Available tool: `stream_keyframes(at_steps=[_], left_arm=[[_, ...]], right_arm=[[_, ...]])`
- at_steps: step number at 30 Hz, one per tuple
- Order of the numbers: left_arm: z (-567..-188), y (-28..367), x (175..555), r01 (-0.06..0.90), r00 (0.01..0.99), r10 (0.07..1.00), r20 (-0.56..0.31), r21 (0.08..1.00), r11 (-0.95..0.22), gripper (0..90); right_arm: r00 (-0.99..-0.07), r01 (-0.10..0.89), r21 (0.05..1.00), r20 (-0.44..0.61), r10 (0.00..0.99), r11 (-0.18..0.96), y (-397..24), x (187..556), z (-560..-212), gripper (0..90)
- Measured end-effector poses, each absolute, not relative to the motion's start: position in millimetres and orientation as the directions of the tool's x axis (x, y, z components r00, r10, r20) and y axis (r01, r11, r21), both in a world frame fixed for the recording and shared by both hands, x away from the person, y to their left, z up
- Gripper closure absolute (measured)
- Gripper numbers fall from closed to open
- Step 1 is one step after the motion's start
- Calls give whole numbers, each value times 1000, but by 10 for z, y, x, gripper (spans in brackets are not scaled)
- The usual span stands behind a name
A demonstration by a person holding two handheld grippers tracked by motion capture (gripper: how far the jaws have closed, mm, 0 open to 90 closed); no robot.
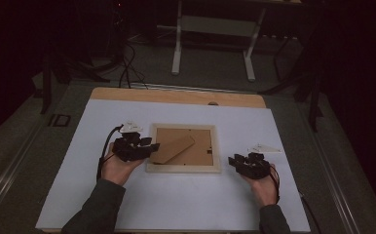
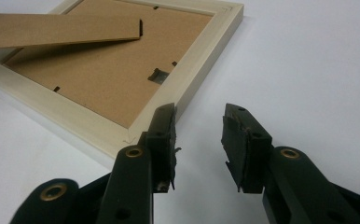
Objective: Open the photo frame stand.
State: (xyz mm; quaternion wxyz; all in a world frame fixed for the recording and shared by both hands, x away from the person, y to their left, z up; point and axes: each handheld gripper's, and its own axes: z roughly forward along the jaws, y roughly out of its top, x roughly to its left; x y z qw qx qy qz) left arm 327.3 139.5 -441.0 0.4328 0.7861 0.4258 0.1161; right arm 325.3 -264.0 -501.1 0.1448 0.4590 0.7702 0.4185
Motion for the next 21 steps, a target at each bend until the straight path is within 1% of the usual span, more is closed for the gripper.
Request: stream_keyframes(at_steps=[1,6,12,21], left_arm=[[-4405,1333,3354,570,619,762,-191,777,-268,547],[-4395,1262,3492,581,629,752,-197,762,-286,502],[-4426,1217,3633,596,635,741,-218,749,-290,527],[-4542,1125,3770,603,648,731,-214,730,-321,559]], right_arm=[[-537,583,780,159,828,228,-2648,3250,-5004,638],[-533,588,778,166,830,221,-2655,3248,-5006,638],[-534,587,778,165,830,223,-2660,3255,-5010,637],[-538,585,778,162,827,228,-2649,3255,-5011,636]])
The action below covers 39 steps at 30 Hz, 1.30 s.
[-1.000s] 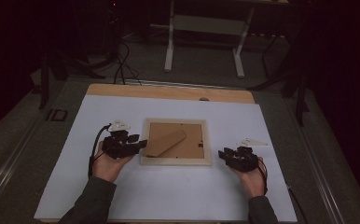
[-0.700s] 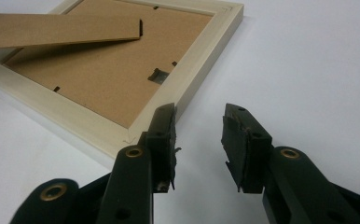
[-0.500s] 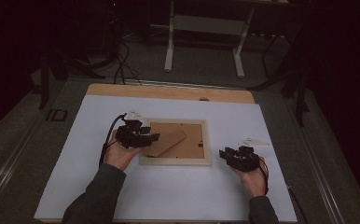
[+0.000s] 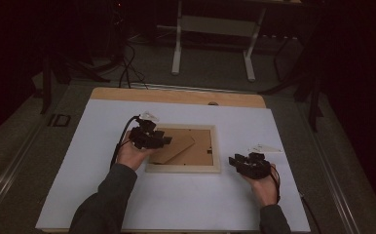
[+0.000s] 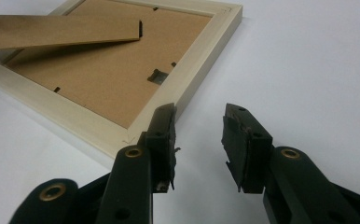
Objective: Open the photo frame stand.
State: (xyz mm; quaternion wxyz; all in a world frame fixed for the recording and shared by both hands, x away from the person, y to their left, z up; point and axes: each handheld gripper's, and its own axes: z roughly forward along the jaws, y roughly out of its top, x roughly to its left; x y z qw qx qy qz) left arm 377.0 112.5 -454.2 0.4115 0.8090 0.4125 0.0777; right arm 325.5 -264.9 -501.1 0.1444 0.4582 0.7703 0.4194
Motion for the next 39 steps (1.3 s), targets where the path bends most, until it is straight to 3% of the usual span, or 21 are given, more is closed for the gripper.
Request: stream_keyframes(at_steps=[10,21,27,39], left_arm=[[-4641,1003,3926,634,645,729,-230,693,-343,495],[-4738,897,4040,657,660,711,-243,647,-388,339],[-4826,858,4078,659,699,663,-269,604,-448,307],[-4943,828,4126,681,692,662,-287,565,-466,260]], right_arm=[[-540,582,781,162,826,227,-2651,3254,-5007,634],[-540,581,783,165,826,223,-2664,3252,-4999,633],[-538,581,785,168,826,218,-2685,3251,-4992,632],[-537,581,784,169,827,217,-2695,3250,-4997,630]])
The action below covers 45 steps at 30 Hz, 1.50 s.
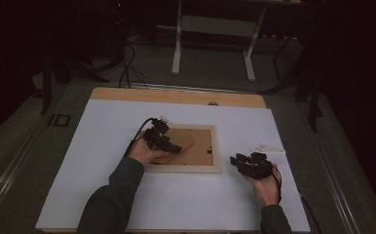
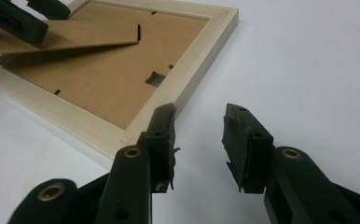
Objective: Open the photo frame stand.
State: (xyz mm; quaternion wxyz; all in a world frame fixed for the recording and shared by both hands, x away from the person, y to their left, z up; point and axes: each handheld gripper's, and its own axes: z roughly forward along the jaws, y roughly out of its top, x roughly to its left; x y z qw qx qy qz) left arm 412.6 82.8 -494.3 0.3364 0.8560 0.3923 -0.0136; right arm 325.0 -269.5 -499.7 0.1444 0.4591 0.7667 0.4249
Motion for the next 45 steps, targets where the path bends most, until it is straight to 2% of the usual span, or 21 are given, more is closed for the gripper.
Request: stream_keyframes(at_steps=[17,22,38,45], left_arm=[[-5019,767,4097,658,723,650,-234,522,-543,329],[-5008,755,4076,640,737,638,-222,534,-553,392],[-4996,728,4018,609,748,643,-165,558,-564,398],[-5004,724,3997,597,751,643,-149,569,-566,399]], right_arm=[[-532,589,779,173,829,215,-2708,3251,-5023,627],[-531,588,781,176,829,211,-2710,3248,-5018,625],[-549,586,771,154,821,248,-2615,3305,-4987,619],[-542,599,767,176,822,230,-2613,3372,-4983,618]])
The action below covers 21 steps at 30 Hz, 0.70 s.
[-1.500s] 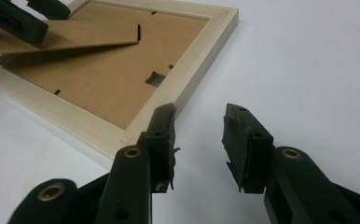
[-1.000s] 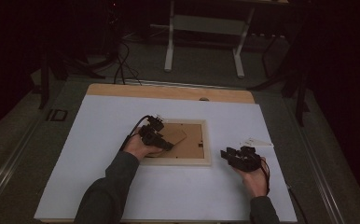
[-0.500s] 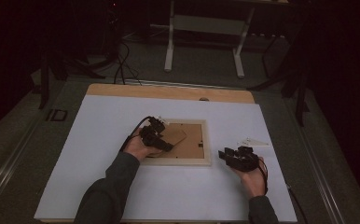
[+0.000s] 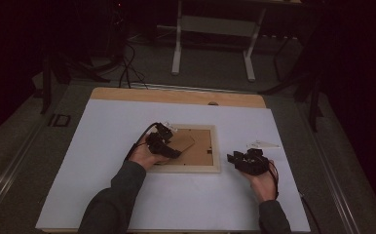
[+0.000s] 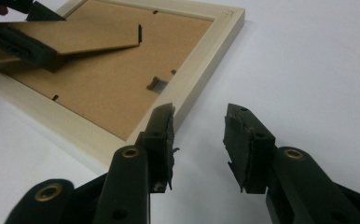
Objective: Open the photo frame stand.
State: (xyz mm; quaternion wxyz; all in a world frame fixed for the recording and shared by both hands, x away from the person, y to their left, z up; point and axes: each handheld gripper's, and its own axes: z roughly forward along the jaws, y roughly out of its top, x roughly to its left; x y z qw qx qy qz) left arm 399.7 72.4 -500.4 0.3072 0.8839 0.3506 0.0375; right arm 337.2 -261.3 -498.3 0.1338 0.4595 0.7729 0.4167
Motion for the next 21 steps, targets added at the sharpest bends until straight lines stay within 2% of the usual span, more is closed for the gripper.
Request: stream_keyframes(at_steps=[21], left_arm=[[-4962,691,3864,549,755,652,-65,607,-575,398]], right_arm=[[-555,591,768,166,815,247,-2496,3539,-4791,610]])
